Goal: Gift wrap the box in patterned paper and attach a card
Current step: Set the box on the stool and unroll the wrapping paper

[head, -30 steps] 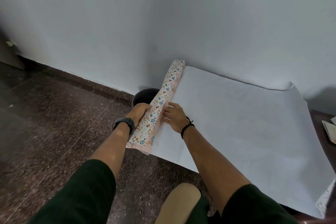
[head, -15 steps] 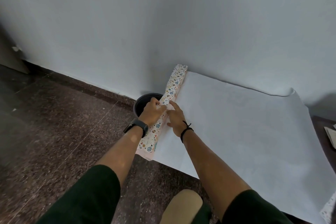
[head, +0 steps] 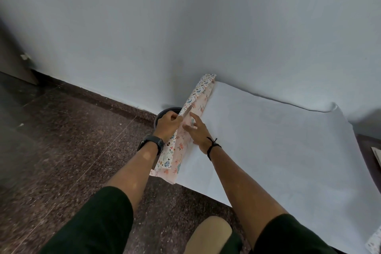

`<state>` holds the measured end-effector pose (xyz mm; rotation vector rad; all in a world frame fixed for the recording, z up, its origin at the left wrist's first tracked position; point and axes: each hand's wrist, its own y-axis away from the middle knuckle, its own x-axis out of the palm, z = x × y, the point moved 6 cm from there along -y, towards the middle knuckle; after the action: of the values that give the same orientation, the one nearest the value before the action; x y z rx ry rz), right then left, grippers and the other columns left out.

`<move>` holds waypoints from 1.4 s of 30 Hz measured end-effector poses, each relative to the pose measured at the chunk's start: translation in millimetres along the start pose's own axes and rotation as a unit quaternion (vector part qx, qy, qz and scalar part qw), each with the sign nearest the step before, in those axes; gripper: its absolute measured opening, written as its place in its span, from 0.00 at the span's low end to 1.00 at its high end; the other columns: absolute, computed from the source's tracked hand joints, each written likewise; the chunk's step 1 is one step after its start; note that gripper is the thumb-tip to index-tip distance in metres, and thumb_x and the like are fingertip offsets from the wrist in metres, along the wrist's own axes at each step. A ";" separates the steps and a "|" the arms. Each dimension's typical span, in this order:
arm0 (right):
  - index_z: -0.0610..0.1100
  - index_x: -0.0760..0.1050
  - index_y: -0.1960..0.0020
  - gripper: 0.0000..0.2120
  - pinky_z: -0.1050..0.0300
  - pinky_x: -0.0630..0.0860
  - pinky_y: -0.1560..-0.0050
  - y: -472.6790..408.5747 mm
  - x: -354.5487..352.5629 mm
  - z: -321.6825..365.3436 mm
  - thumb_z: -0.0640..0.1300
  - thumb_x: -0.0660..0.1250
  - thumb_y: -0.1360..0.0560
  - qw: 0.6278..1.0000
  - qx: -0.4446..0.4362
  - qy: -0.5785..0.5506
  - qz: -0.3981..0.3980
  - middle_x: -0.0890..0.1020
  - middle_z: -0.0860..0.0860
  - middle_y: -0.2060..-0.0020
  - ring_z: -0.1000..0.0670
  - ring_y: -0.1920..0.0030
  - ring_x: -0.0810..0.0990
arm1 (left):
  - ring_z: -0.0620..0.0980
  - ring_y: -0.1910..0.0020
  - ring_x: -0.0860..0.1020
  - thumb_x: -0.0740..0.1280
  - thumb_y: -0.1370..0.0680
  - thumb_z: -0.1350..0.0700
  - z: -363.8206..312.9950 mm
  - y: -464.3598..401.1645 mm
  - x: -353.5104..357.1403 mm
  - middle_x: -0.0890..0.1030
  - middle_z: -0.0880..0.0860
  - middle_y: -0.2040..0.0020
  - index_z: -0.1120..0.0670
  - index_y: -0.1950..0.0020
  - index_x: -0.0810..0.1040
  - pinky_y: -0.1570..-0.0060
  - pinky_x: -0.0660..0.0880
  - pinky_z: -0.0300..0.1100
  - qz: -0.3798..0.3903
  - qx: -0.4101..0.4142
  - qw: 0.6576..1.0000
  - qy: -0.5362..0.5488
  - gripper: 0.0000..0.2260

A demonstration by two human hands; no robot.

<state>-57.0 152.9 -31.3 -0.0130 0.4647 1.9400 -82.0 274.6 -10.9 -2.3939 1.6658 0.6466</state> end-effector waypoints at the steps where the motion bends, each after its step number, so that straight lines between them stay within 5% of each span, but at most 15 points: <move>1: 0.54 0.57 0.26 0.32 0.45 0.72 0.36 -0.1 2.1 0.7 0.50 0.67 0.25 1.000 -0.004 0.030 0.001 0.66 0.44 0.30 0.42 0.33 0.69 | 0.47 0.63 0.72 0.62 0.21 0.53 0.7 -0.8 -1.4 0.76 0.50 0.61 0.57 0.51 0.76 0.63 0.69 0.40 -0.003 -0.006 1.000 0.009 0.08; 5: 0.52 0.52 0.23 0.38 0.48 0.68 0.35 -0.2 3.4 0.4 0.49 0.69 0.26 0.991 -0.020 0.131 -0.002 0.63 0.43 0.30 0.40 0.31 0.66 | 0.47 0.69 0.64 0.61 0.21 0.55 8.4 -7.2 -6.3 0.67 0.50 0.68 0.54 0.64 0.67 0.68 0.60 0.41 -0.037 -0.029 0.998 0.033 0.12; 10: 0.54 0.53 0.24 0.34 0.46 0.69 0.33 -1.1 5.7 -0.1 0.42 0.65 0.25 0.986 -0.034 0.161 -0.004 0.65 0.42 0.34 0.39 0.35 0.68 | 0.52 0.61 0.70 0.60 0.21 0.61 9.4 -7.8 -20.2 0.73 0.53 0.59 0.56 0.50 0.68 0.64 0.65 0.42 -0.096 -0.019 0.995 0.027 0.01; 13: 0.55 0.56 0.24 0.31 0.49 0.68 0.32 -1.3 6.0 -1.0 0.38 0.61 0.23 0.987 -0.036 0.159 -0.001 0.63 0.42 0.34 0.40 0.35 0.68 | 0.53 0.63 0.69 0.57 0.22 0.66 9.8 -8.7 -25.5 0.72 0.55 0.60 0.56 0.54 0.67 0.69 0.65 0.41 -0.122 0.011 0.992 0.002 0.05; 16: 0.53 0.59 0.25 0.30 0.60 0.69 0.42 0.5 5.4 -4.8 0.33 0.57 0.24 0.990 -0.021 0.142 0.009 0.61 0.45 0.32 0.43 0.36 0.69 | 0.56 0.57 0.74 0.53 0.24 0.72 6.9 -9.1 -23.2 0.77 0.57 0.54 0.56 0.60 0.76 0.66 0.68 0.39 -0.104 0.030 0.994 -0.031 0.17; 20: 0.50 0.61 0.26 0.30 0.58 0.73 0.48 1.0 -5.9 -8.0 0.32 0.55 0.26 0.996 -0.004 0.088 -0.024 0.64 0.45 0.33 0.47 0.48 0.71 | 0.58 0.37 0.71 0.52 0.24 0.74 5.8 -16.7 -18.6 0.71 0.60 0.35 0.58 0.36 0.77 0.42 0.72 0.45 -0.056 0.023 0.995 -0.077 0.24; 23: 0.48 0.63 0.28 0.26 0.55 0.74 0.47 3.1 -17.7 -10.1 0.35 0.56 0.25 0.994 -0.004 0.091 -0.062 0.66 0.44 0.36 0.46 0.49 0.72 | 0.58 0.32 0.67 0.51 0.25 0.73 5.9 -23.5 -18.0 0.66 0.60 0.30 0.54 0.28 0.69 0.37 0.71 0.51 -0.032 0.009 0.996 -0.083 0.28; 27: 0.43 0.65 0.32 0.19 0.52 0.74 0.42 3.5 -28.0 -11.2 0.40 0.59 0.22 0.988 -0.019 0.116 -0.103 0.67 0.42 0.37 0.43 0.42 0.73 | 0.61 0.36 0.70 0.52 0.24 0.71 7.4 -26.2 -17.0 0.64 0.60 0.28 0.52 0.25 0.64 0.39 0.72 0.53 -0.005 -0.005 0.992 -0.128 0.28; 30: 0.45 0.64 0.34 0.21 0.45 0.76 0.43 2.0 -26.6 -8.9 0.47 0.65 0.24 0.988 -0.012 0.129 -0.088 0.66 0.45 0.42 0.44 0.47 0.73 | 0.61 0.41 0.74 0.54 0.23 0.68 6.5 -23.5 -13.5 0.66 0.60 0.29 0.49 0.24 0.61 0.46 0.75 0.51 0.019 0.006 0.987 -0.161 0.28; 32: 0.47 0.62 0.33 0.22 0.51 0.75 0.44 0.5 -23.4 -3.3 0.48 0.65 0.24 0.985 -0.028 0.155 -0.077 0.65 0.44 0.41 0.43 0.48 0.73 | 0.62 0.47 0.76 0.56 0.21 0.65 2.7 -21.5 -11.2 0.69 0.59 0.30 0.50 0.24 0.61 0.52 0.76 0.47 0.023 0.027 0.986 -0.165 0.26; 35: 0.51 0.60 0.29 0.24 0.58 0.71 0.49 -4.1 -14.8 7.2 0.41 0.60 0.23 0.984 -0.041 0.172 -0.036 0.63 0.43 0.37 0.45 0.50 0.71 | 0.63 0.39 0.74 0.58 0.20 0.64 -4.8 -21.4 -7.7 0.72 0.59 0.32 0.51 0.24 0.60 0.42 0.73 0.48 0.026 0.068 0.976 -0.204 0.25; 42: 0.46 0.62 0.26 0.23 0.51 0.68 0.35 -17.2 -16.2 6.7 0.41 0.55 0.21 0.985 0.012 0.167 -0.046 0.62 0.42 0.31 0.40 0.34 0.68 | 0.63 0.45 0.75 0.58 0.24 0.70 -18.9 -22.0 -3.5 0.76 0.64 0.41 0.49 0.22 0.51 0.53 0.73 0.48 0.064 0.086 0.944 -0.311 0.35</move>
<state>-33.7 146.5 -26.9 -0.3434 0.6978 1.8454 -57.9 278.9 5.0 -1.7117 1.5144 1.0857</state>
